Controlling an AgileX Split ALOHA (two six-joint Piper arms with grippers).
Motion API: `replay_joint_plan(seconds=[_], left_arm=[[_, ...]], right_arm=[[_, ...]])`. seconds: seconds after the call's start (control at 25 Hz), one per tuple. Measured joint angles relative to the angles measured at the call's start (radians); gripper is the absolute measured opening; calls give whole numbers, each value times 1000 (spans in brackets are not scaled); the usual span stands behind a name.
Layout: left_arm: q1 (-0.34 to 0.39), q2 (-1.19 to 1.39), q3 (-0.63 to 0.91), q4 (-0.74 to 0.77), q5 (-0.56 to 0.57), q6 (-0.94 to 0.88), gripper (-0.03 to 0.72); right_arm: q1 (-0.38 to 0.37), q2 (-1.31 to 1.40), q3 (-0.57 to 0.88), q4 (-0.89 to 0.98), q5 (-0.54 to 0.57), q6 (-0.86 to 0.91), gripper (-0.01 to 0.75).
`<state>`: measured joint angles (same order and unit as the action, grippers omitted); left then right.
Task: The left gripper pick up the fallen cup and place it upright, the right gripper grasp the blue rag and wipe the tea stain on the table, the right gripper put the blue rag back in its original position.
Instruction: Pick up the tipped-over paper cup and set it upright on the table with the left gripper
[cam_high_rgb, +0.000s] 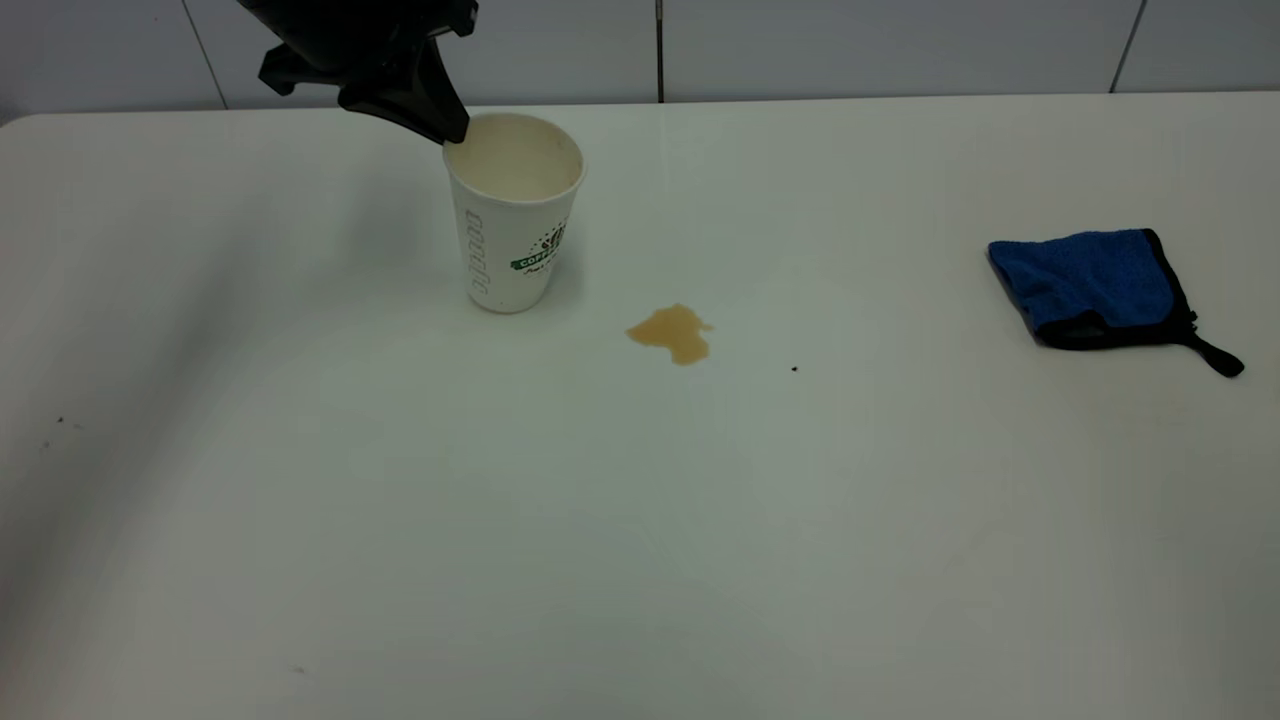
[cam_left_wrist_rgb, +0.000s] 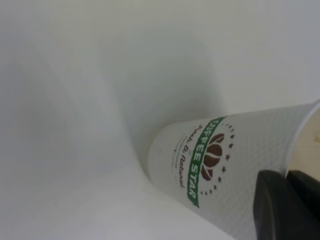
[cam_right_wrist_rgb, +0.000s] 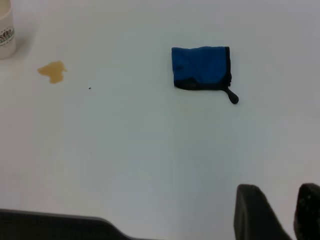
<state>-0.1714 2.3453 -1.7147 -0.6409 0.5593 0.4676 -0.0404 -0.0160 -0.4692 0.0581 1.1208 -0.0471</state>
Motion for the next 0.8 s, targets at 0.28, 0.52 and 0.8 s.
replay_joint_plan(seconds=[0.28, 0.52, 0.8], left_arm=[[7, 0, 0, 20, 10, 0, 41], [15, 1, 0, 25, 11, 0, 193], [24, 1, 0, 28, 21, 0, 430]], right_arm=[[0, 0, 0, 0, 0, 0, 239], [0, 0, 0, 0, 0, 0, 239], [0, 0, 0, 0, 0, 0, 239]])
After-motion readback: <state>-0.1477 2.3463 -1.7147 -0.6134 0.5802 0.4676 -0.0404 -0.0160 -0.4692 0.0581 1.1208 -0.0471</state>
